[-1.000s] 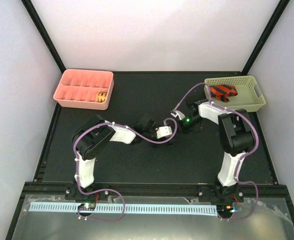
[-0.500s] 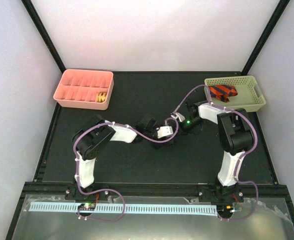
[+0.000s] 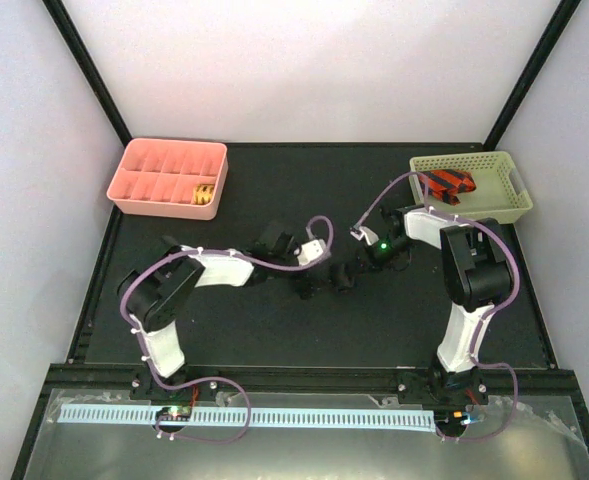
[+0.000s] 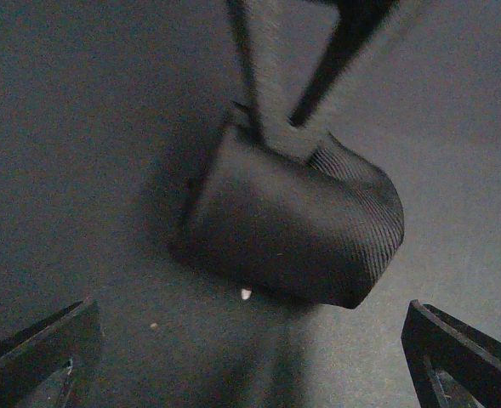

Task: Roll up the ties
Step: Roll the tie at the center of the board, then pass from the right arm to the left

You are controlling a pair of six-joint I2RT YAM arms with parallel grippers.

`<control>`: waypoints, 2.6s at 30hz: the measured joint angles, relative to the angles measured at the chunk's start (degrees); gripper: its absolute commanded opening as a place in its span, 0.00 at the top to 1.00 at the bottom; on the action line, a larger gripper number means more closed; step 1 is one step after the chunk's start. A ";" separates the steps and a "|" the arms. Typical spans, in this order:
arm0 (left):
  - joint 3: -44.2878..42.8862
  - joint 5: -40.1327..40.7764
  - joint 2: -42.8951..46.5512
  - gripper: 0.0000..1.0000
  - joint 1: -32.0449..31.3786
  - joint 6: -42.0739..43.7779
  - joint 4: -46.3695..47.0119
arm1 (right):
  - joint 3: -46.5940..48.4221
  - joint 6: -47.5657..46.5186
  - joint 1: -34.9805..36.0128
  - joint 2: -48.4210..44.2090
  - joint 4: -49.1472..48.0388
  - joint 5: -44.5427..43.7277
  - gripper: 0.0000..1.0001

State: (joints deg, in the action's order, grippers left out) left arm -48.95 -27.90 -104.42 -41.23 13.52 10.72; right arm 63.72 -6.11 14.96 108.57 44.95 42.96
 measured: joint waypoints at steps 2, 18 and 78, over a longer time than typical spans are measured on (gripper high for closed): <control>0.26 -1.53 1.64 0.01 1.44 -3.65 -0.20 | -0.09 0.02 -0.09 -0.09 -0.07 -0.44 0.98; -0.17 -15.08 -3.02 0.01 4.57 -41.40 2.82 | -1.01 0.24 -0.24 -0.59 -1.16 -1.05 0.98; -27.89 1.53 -15.15 0.36 -6.99 -53.86 -28.00 | -4.85 0.20 -2.38 -0.31 -1.09 -0.44 0.98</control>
State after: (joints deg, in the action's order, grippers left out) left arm -76.84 -26.37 -119.57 -48.23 -40.34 -17.28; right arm 58.87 -5.91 12.58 108.27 43.86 42.52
